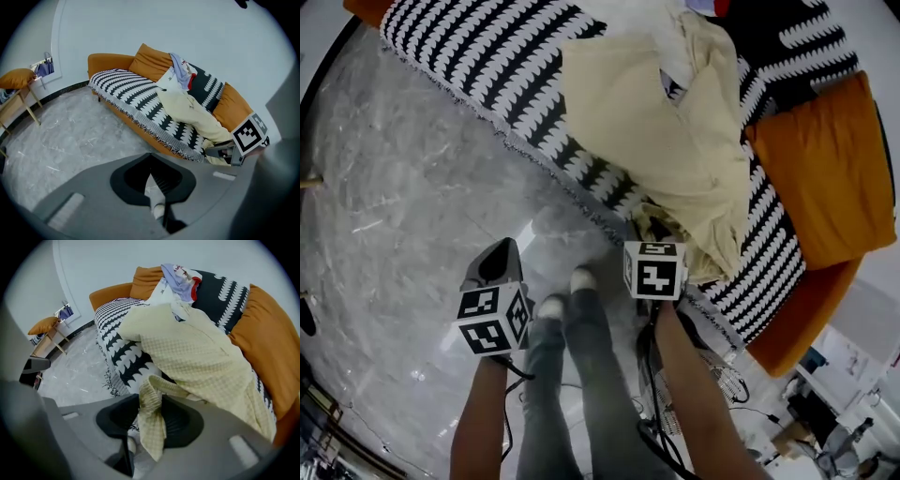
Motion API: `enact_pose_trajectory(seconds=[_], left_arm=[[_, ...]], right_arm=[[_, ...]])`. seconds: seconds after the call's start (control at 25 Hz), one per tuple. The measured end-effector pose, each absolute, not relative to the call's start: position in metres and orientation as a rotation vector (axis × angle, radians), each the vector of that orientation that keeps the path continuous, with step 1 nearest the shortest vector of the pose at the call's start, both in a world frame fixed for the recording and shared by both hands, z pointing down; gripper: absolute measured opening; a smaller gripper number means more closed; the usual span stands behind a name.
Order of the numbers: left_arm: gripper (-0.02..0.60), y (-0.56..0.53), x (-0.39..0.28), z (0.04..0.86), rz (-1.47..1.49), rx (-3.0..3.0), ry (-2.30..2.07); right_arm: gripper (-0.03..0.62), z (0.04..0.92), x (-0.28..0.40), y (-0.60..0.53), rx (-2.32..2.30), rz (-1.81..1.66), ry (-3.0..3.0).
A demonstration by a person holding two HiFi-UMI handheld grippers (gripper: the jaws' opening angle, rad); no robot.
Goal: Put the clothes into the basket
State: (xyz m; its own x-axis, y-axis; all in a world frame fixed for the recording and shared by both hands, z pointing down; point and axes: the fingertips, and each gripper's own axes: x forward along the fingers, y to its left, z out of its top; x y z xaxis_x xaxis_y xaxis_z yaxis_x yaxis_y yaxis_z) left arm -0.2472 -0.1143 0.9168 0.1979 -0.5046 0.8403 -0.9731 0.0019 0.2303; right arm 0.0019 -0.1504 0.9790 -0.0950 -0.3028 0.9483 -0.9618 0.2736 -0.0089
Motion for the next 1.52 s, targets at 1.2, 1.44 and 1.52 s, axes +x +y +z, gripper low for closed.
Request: enact_pose_trajectory(seconds=[1.2, 1.44, 1.52], left_arm=[[0.006, -0.116, -0.199, 0.771, 0.661, 1.828, -1.344], [0.006, -0.118, -0.195, 0.727, 0.631, 1.903, -1.320], [0.006, -0.113, -0.195, 0.713, 0.643, 1.921, -1.317]], right_arm=[[0.063, 0.814, 0.036, -0.128, 1.405, 0.802, -1.678], [0.063, 0.763, 0.041, -0.129, 1.482, 0.768, -1.698], [0.063, 0.748, 0.042, -0.125, 1.496, 0.756, -1.700]])
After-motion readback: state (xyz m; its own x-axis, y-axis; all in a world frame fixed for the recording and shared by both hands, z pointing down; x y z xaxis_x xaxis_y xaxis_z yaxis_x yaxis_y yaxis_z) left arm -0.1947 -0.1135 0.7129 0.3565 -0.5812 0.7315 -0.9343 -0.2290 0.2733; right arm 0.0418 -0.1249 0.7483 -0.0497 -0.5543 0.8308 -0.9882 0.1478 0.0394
